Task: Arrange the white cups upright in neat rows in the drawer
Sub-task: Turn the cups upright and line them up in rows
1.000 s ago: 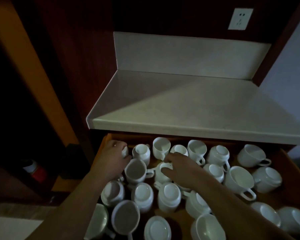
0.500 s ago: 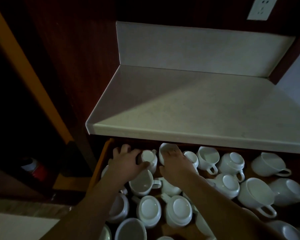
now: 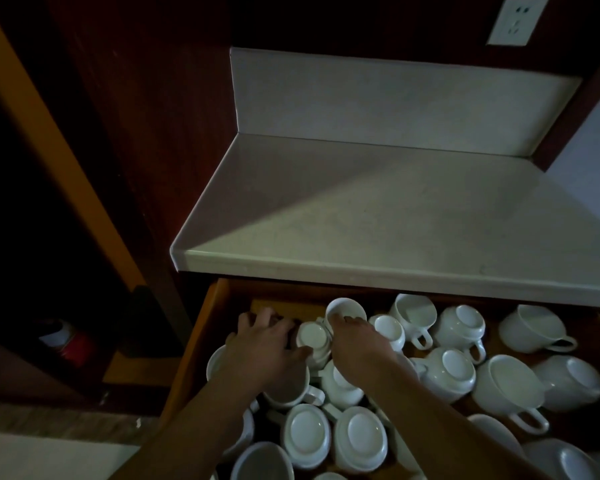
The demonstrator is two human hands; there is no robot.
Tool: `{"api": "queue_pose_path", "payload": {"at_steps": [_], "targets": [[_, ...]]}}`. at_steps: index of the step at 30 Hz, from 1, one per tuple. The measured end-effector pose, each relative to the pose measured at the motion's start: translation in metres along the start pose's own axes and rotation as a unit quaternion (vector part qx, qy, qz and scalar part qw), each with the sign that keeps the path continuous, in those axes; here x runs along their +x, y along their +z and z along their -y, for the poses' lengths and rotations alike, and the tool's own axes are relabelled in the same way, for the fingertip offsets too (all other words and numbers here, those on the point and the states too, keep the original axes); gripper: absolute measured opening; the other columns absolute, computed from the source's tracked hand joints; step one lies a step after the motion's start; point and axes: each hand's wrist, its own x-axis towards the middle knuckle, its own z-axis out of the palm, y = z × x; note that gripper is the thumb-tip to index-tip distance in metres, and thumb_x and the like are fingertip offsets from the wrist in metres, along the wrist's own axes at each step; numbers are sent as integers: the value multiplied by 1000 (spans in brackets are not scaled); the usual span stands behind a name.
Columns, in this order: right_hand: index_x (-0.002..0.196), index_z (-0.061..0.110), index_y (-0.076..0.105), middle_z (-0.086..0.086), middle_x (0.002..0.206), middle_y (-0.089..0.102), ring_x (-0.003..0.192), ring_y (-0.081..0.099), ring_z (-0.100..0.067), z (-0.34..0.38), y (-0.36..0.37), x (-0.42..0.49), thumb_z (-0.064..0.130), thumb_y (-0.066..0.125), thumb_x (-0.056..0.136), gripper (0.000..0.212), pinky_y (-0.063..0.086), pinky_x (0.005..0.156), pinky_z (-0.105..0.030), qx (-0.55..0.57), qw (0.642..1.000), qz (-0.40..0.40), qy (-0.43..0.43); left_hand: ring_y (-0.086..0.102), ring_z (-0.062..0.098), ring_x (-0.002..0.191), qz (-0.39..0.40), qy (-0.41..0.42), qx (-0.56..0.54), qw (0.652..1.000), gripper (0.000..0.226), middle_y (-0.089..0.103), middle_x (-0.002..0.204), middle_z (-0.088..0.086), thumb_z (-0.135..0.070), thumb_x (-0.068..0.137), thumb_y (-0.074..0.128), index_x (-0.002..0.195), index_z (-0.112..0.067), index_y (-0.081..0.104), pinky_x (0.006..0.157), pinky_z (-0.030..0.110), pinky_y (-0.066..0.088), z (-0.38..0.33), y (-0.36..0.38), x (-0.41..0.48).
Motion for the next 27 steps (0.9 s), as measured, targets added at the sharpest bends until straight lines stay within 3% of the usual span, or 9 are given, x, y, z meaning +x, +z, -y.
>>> {"api": "queue_pose_path", "payload": {"at_steps": [4, 8, 13, 16, 19, 22, 27], "targets": [[148, 18, 41, -8, 125, 68, 111, 68, -25, -4, 1, -19, 12, 54, 99, 51, 58, 90, -38, 2, 1000, -13, -10, 31, 30, 131, 14, 15, -8, 1000, 58, 30, 147, -9, -83, 89, 42, 134, -47, 47, 104, 53, 42, 1, 0, -6], [140, 20, 47, -5, 122, 69, 110, 66, -21, -9, -1, -32, 15, 49, 103, 38, 50, 85, -32, 8, 1000, -13, -13, 32, 28, 130, 13, 26, -14, 999, 58, 31, 147, -11, -84, 88, 42, 133, -48, 50, 104, 52, 43, 4, -1, -5], [138, 21, 53, -1, 135, 58, 127, 52, -21, -4, -10, -29, 26, 50, 102, 36, 48, 98, -35, 31, 998, -56, -28, 36, 26, 129, -19, 12, -65, 998, 80, 38, 145, -7, -90, 76, 31, 138, -48, 57, 105, 46, 45, 14, 5, -4], [134, 25, 54, 2, 135, 57, 129, 50, -21, 8, -20, -26, 38, 52, 102, 34, 46, 101, -39, 33, 996, -62, -55, 44, 33, 133, -25, -17, -82, 996, 66, 39, 147, 3, -74, 82, 42, 139, -45, 58, 109, 43, 43, 15, 3, 3], [144, 30, 47, 4, 146, 51, 135, 46, -20, 21, -29, -29, 39, 51, 104, 41, 40, 105, -39, 24, 996, -31, -81, 57, 33, 123, -20, -54, -125, 991, 43, 51, 138, 9, -43, 90, 57, 133, -40, 63, 101, 40, 50, 16, 1, 11], [149, 31, 45, 7, 153, 46, 141, 42, -17, 25, -31, -27, 39, 51, 105, 46, 38, 107, -37, 51, 994, -32, -88, 60, 30, 112, -51, -61, -183, 980, 33, 61, 123, 10, -39, 87, 51, 118, -38, 65, 95, 41, 53, 22, -4, 16], [152, 31, 44, 8, 152, 47, 139, 45, -14, 25, -35, -17, 49, 59, 100, 57, 40, 106, -30, 117, 989, -14, -91, 55, 16, 111, -104, -32, -243, 964, 39, 49, 129, -1, -40, 93, 70, 130, -42, 60, 98, 38, 51, 39, -40, 3]]}}
